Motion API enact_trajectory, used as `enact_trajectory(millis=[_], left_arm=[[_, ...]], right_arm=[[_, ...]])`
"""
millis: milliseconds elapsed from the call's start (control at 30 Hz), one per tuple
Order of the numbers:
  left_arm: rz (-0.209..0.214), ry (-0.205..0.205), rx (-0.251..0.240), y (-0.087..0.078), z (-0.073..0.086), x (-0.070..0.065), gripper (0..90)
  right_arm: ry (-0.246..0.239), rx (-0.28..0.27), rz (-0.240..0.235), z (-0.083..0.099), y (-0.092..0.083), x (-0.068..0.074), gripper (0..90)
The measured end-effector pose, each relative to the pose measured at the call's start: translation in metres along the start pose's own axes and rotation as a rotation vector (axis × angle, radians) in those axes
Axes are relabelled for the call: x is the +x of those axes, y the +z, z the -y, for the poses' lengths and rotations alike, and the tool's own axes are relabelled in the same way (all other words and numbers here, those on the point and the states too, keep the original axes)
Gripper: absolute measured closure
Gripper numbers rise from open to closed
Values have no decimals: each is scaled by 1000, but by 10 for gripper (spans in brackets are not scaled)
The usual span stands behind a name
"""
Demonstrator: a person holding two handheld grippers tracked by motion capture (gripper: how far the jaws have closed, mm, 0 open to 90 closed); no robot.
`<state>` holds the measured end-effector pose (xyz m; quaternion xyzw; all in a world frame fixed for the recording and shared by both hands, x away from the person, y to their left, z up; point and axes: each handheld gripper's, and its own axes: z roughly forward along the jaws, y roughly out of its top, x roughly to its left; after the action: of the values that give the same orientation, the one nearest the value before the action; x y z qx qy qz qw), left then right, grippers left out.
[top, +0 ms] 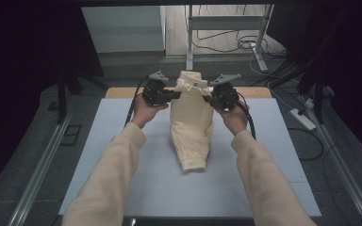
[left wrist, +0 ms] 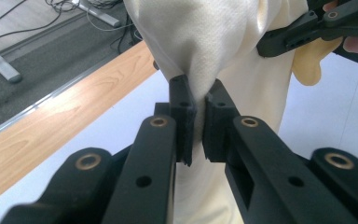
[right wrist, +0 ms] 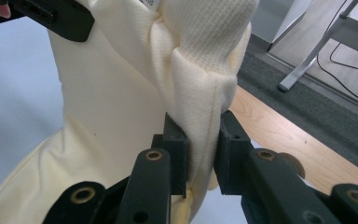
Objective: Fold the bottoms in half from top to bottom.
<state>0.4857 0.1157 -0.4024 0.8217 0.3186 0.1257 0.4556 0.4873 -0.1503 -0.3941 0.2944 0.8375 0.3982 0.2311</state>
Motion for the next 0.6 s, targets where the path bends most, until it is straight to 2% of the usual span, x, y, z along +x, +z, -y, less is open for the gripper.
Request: enact_trajectory(millis=[400,600], left_arm=[[22,6,20,12,18,-7,833],[36,1,18,12,28,-10,832]], right_arm=[[30,19,-32,24,7,1,760],[21,29,-38,31,9,4,757]])
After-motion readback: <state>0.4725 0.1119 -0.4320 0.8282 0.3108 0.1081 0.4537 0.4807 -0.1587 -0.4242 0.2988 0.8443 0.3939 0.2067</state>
